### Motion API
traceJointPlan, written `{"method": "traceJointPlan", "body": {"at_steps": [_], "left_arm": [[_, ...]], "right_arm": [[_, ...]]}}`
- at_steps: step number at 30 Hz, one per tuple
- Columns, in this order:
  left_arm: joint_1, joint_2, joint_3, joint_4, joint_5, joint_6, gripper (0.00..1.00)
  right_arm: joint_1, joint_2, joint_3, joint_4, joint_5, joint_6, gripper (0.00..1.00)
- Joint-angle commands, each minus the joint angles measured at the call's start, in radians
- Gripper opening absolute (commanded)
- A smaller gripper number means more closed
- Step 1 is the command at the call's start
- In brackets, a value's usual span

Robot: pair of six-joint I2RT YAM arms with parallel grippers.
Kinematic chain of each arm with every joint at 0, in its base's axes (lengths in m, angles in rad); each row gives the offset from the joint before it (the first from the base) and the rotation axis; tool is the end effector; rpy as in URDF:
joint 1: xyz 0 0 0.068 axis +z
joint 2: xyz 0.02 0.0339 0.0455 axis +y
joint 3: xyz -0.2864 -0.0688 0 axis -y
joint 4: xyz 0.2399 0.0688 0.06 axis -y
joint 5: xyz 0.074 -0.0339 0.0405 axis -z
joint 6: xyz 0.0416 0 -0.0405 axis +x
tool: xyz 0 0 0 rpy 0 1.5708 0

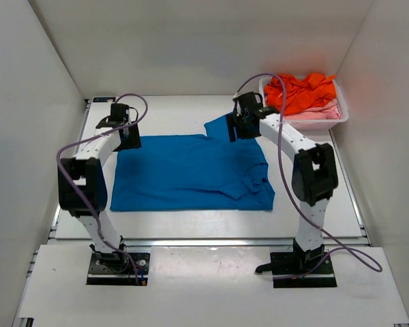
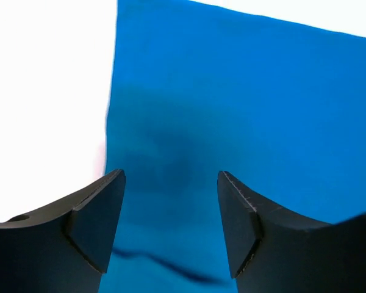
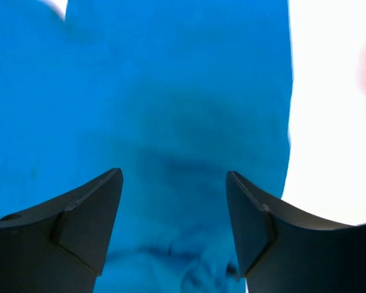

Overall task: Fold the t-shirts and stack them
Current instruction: Grap the side of the flattened tshirt furthest away from the robot with both arms

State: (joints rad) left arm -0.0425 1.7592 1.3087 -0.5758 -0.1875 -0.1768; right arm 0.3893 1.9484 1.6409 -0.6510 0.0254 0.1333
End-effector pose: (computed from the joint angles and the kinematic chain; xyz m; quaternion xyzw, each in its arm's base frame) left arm 0.3752 -0.0082 0.2461 -0.0895 0.9551 0.0603 0.2760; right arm 0.4064 0.1656 0.2697 -0.1179 0.9461 0.0662 0.2943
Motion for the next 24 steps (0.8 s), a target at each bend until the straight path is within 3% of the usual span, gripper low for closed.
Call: {"method": "traceJointPlan", "body": {"at_steps": [1, 7, 11, 24], "left_arm": [[0.018, 0.075, 0.075, 0.051, -0.056, 0.03, 0.73], [0.041, 0.261, 0.251, 0.014, -0.085, 0.025, 0.74], [0.073, 0.327, 0.325, 0.016, -0.112, 0.043, 0.76], [0.113, 0.474, 0.454, -0.003, -0.056, 0.077, 0.75]], "right_arm": [[-0.029, 0.105, 0.192, 0.042, 0.01, -0.052, 0.67], [-0.072, 0.332, 0.512, -0.051, 0.004, -0.077, 0.71], [-0.082, 0.415, 0.634, -0.065, 0.018, -0.109, 0.72], [-0.124, 0.541, 0.727, -0.065, -0.065, -0.072, 0.77]]}}
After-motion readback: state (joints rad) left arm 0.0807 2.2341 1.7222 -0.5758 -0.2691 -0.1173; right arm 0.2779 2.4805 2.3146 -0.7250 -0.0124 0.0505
